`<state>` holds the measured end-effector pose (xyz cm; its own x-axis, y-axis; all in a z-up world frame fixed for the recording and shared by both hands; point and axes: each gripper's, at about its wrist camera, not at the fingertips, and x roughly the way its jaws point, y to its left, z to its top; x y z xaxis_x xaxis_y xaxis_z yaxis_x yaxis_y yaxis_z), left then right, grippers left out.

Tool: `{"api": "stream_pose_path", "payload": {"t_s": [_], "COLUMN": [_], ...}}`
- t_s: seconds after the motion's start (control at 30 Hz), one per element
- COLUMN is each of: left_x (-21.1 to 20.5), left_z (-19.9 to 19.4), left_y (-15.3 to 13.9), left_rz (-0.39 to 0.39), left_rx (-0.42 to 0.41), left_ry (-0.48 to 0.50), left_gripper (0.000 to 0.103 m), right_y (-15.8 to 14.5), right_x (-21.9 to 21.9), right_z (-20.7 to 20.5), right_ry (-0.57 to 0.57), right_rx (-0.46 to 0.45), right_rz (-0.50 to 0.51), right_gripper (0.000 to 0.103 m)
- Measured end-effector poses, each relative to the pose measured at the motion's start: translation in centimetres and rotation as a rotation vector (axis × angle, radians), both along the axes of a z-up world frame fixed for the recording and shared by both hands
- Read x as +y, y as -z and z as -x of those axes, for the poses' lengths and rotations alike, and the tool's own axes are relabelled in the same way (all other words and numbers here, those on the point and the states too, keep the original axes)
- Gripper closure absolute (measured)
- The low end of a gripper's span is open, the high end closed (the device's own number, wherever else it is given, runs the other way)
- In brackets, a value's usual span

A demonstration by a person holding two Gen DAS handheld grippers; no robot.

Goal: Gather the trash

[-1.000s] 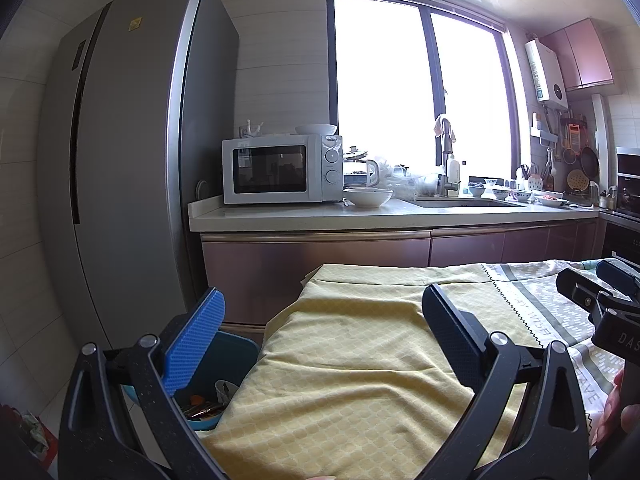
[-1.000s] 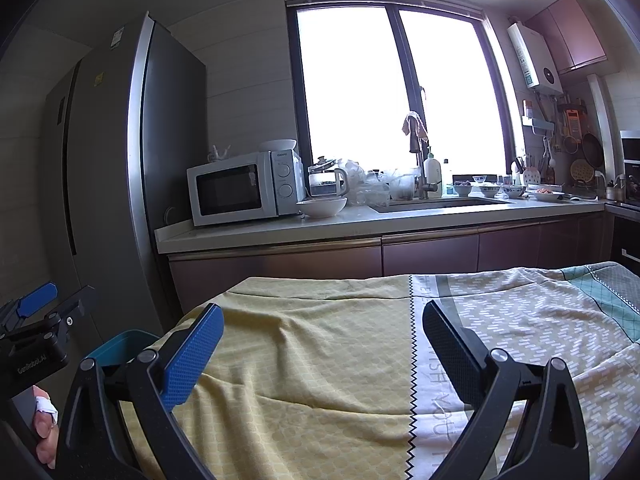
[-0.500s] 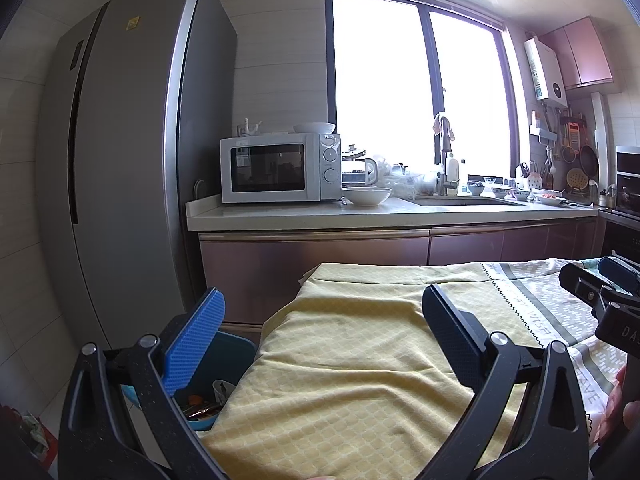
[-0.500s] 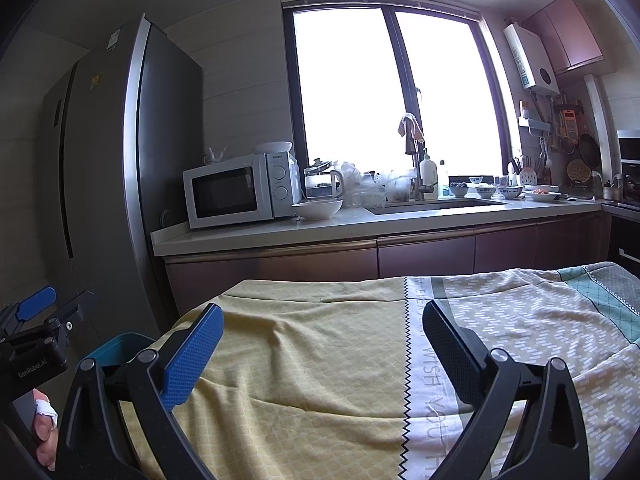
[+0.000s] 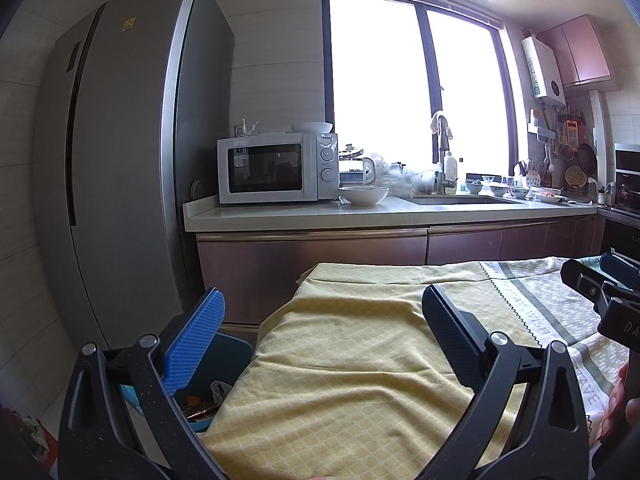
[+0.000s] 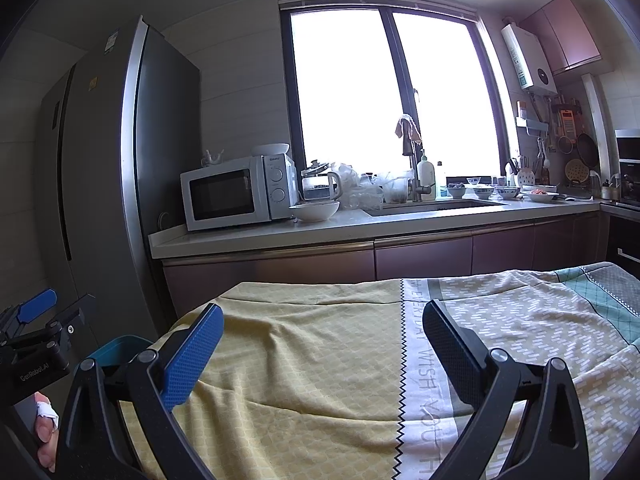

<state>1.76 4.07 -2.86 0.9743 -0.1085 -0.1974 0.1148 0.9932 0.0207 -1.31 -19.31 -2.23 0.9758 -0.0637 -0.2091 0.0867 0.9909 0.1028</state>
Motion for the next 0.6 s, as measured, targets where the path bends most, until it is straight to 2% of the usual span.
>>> {"api": "stream_pose_path", "payload": {"t_s": [0.6], "left_x": [-0.38], "left_z": [-0.27], "left_y": [-0.11], "left_rz": [-0.007], "left_rx": [0.001], "left_ry": [0.008], "left_gripper": [0.006], "right_y": [-0.12], "right_x": [-0.32], "right_z": [-0.23], "right_ry": [0.003], "right_rx": [-0.001], "right_rz": [-0.003], "right_gripper": [0.007]}}
